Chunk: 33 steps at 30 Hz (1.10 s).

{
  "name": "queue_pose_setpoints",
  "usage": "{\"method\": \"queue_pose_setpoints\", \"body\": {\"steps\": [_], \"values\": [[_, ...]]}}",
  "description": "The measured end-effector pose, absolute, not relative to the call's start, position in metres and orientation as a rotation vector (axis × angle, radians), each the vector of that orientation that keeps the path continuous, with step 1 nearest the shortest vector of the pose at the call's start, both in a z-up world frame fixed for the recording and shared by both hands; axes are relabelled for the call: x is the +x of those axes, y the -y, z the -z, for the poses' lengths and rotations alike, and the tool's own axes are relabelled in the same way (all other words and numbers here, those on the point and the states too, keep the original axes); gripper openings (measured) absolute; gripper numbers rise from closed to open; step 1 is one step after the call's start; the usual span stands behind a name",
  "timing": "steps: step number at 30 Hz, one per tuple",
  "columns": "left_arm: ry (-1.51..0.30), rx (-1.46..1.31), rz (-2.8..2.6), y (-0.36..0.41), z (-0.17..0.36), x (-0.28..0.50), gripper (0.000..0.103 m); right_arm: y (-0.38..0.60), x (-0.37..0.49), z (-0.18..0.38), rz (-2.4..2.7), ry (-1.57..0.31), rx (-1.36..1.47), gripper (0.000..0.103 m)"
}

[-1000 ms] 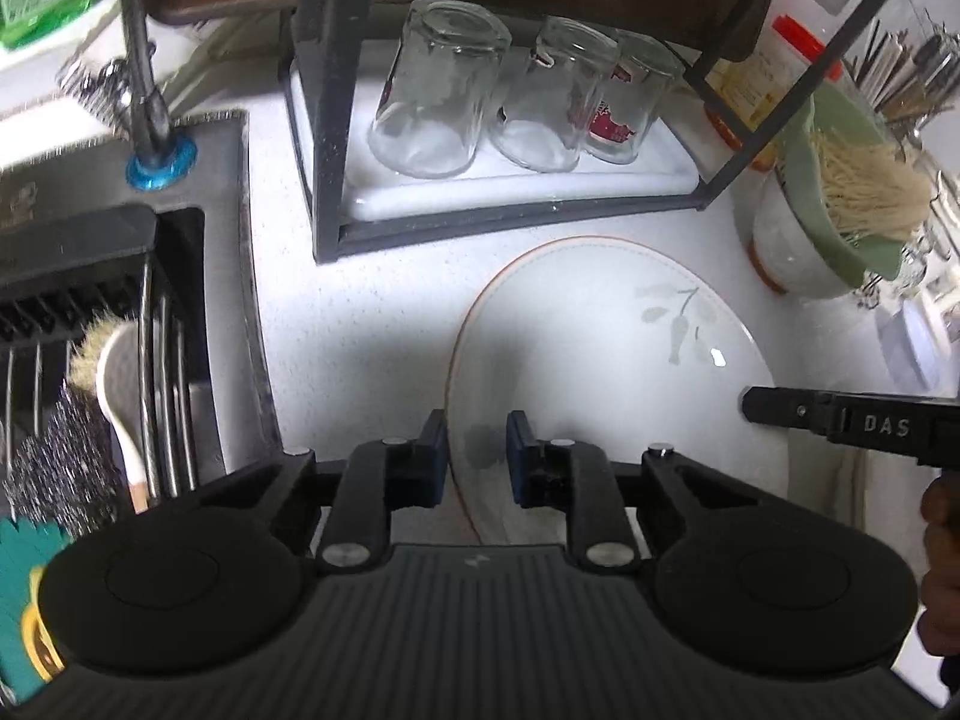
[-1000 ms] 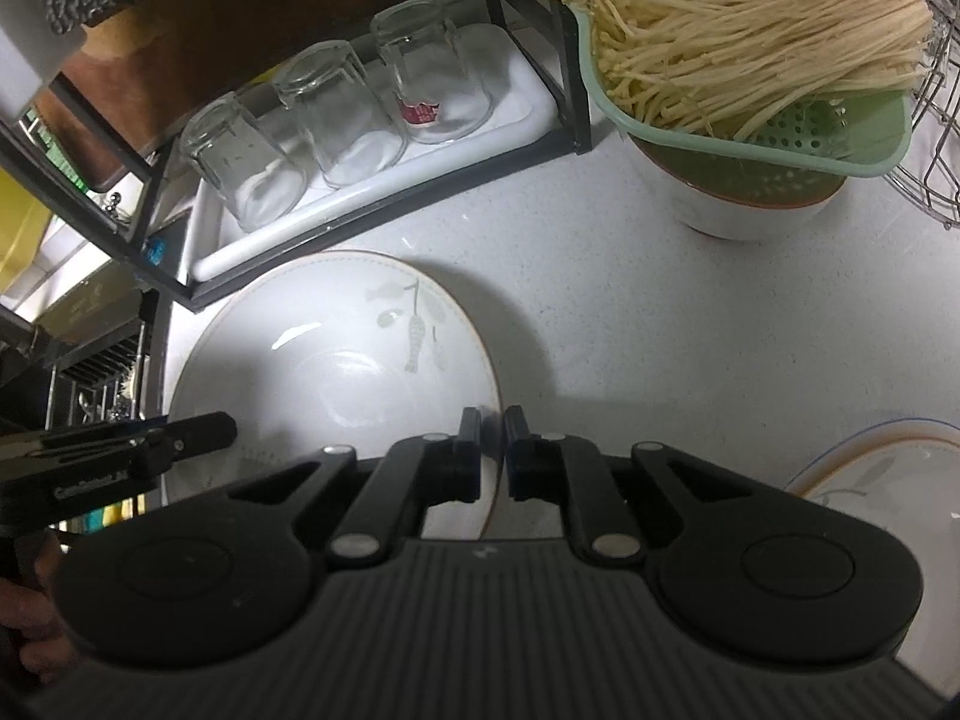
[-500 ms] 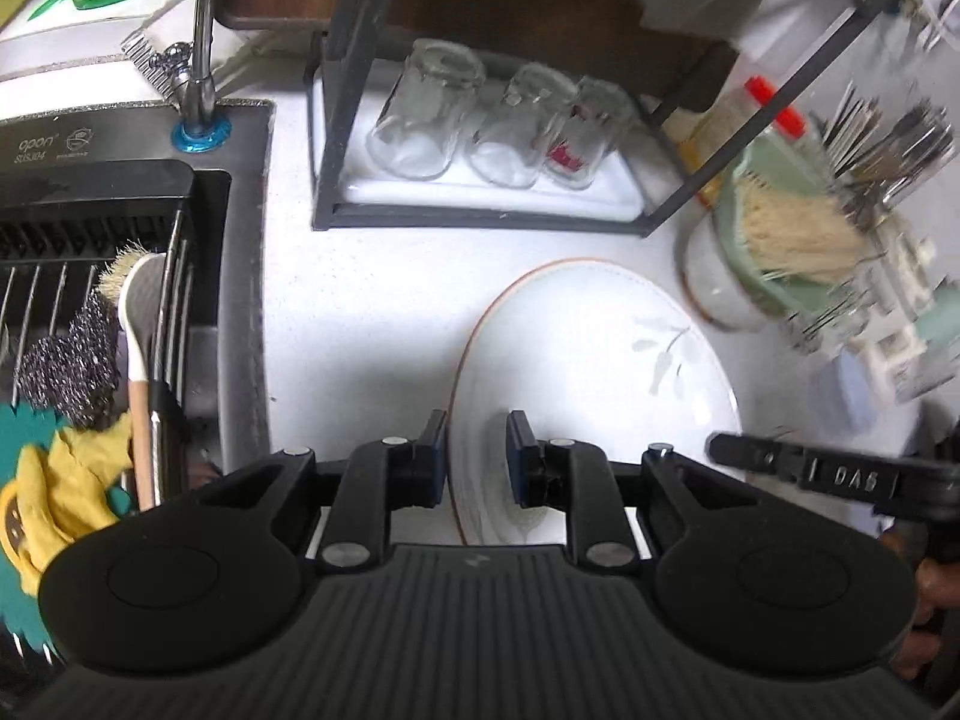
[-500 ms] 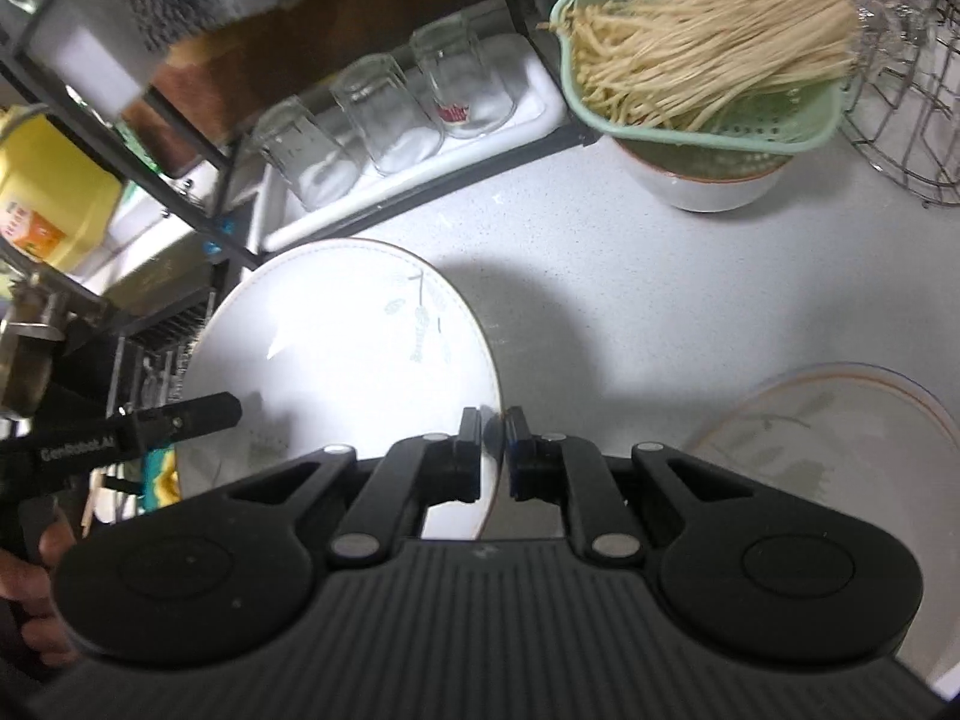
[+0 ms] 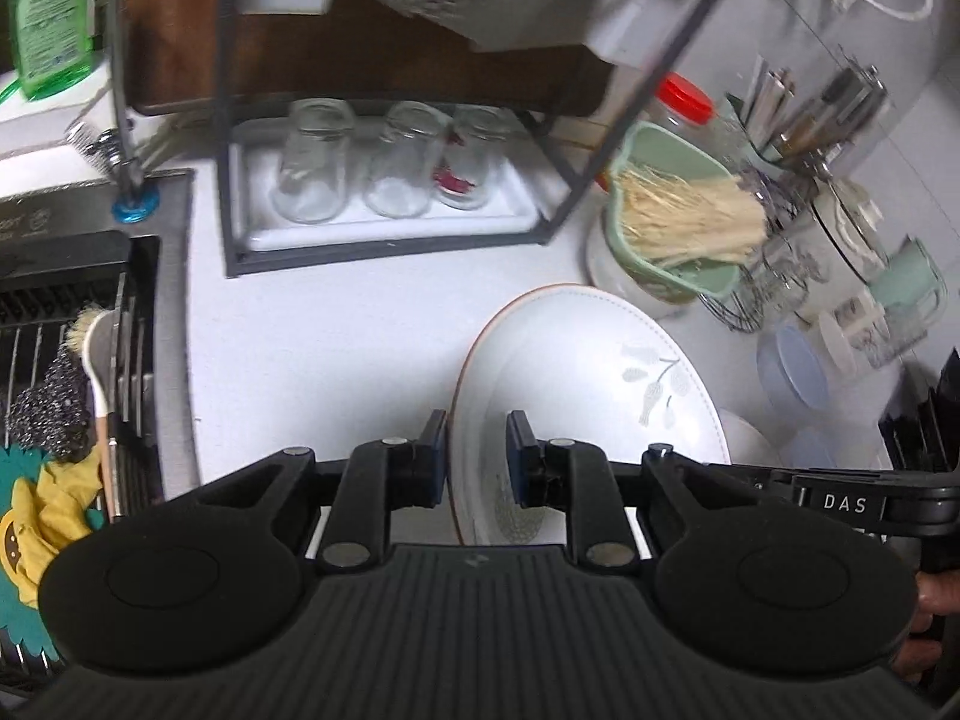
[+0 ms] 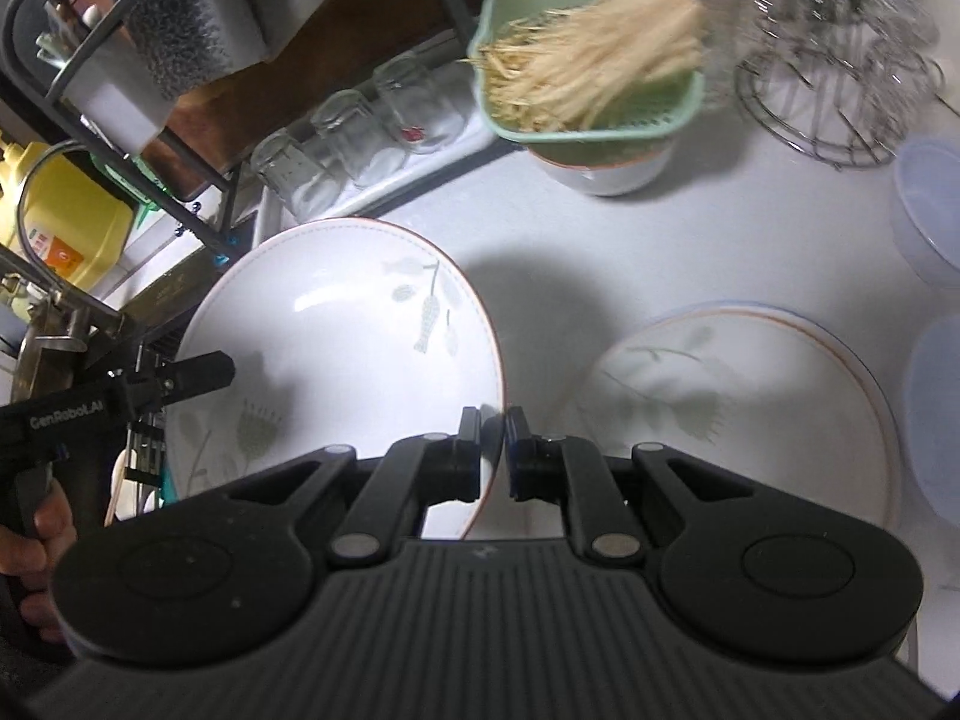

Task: Organize plates and bowls
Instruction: 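Lift the second leaf-pattern plate with both grippers toward the plate stack, then lower the leaf-pattern plate onto the plate stack with both grippers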

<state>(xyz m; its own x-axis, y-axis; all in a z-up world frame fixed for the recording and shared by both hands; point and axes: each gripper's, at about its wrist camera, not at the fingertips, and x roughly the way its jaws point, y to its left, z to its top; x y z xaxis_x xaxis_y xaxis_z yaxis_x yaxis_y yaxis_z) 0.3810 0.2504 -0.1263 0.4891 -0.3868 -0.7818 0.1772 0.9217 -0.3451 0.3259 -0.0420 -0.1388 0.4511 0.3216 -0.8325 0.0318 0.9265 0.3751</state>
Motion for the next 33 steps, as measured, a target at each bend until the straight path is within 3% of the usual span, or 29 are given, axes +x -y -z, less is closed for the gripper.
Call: {"method": "queue_pose_setpoints", "body": {"steps": [33], "values": [[-1.148,-0.122,0.271,-0.085,0.160,0.358,0.023,0.178,0.287,0.175,-0.183,-1.190,0.378,0.011]]}}
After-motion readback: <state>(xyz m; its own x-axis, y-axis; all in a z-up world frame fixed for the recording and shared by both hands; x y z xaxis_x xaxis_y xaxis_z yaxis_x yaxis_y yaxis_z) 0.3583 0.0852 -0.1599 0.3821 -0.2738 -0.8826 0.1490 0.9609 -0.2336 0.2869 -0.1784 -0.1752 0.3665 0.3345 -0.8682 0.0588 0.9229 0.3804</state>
